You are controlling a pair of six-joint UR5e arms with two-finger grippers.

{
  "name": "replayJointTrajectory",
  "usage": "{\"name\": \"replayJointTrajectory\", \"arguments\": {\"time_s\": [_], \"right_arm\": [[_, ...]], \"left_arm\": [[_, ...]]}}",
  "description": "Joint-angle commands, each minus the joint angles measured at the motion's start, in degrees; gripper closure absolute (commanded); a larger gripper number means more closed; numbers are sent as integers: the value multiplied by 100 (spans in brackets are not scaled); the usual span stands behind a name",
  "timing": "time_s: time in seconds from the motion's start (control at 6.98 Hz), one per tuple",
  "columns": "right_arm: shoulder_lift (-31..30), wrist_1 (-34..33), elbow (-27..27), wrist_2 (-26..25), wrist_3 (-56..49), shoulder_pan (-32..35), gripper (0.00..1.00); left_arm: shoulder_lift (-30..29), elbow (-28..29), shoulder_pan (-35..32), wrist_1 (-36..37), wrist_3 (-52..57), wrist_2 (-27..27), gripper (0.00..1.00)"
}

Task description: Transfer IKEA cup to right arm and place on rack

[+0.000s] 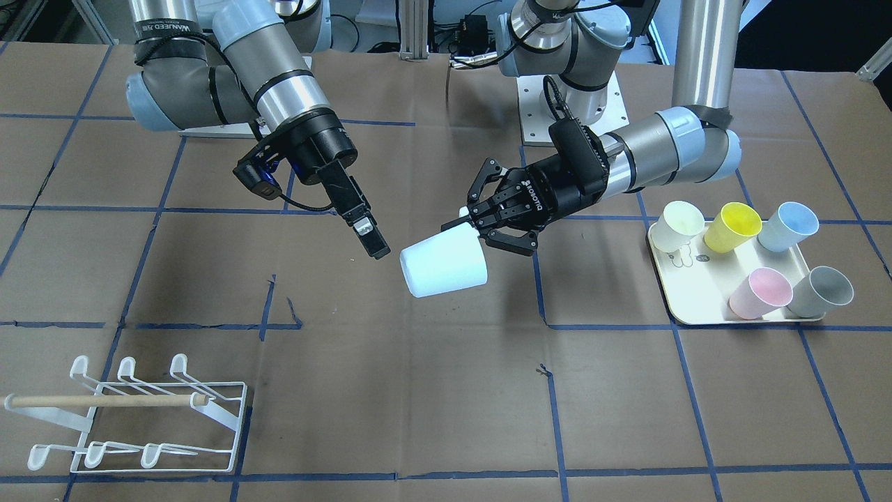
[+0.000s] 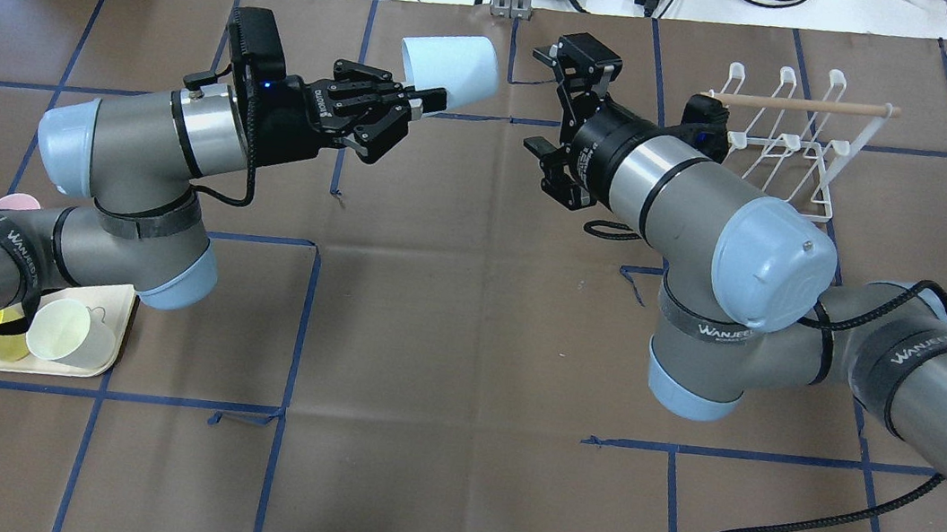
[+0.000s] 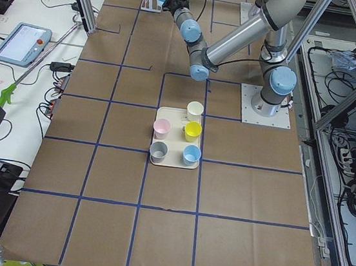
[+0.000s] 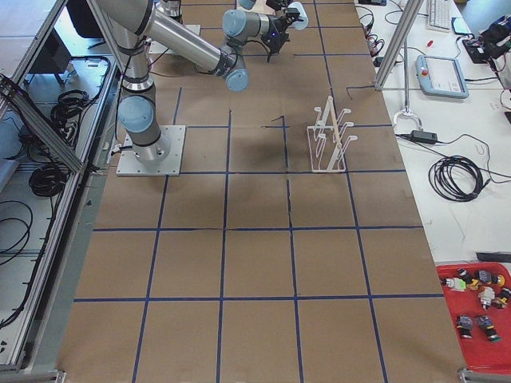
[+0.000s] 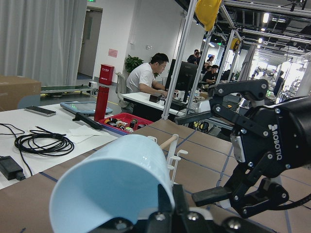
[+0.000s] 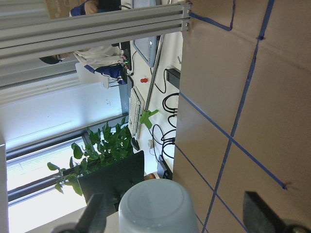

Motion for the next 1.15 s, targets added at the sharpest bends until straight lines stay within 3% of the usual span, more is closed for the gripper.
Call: {"name": "replayJointTrajectory", "arguments": {"time_s": [0.0,0.57,1.0], "right_arm": [[38,77,-139,-17,-84,119,1],[117,122,-279,-17,-119,242,3],[530,122,-622,-61,-119,374,3]], "left_arm": [[-2,5,-42,-1,0,45,95],[-2,-3,-42,8,0,54,94],[-2,-3,-42,8,0,54,93]]}}
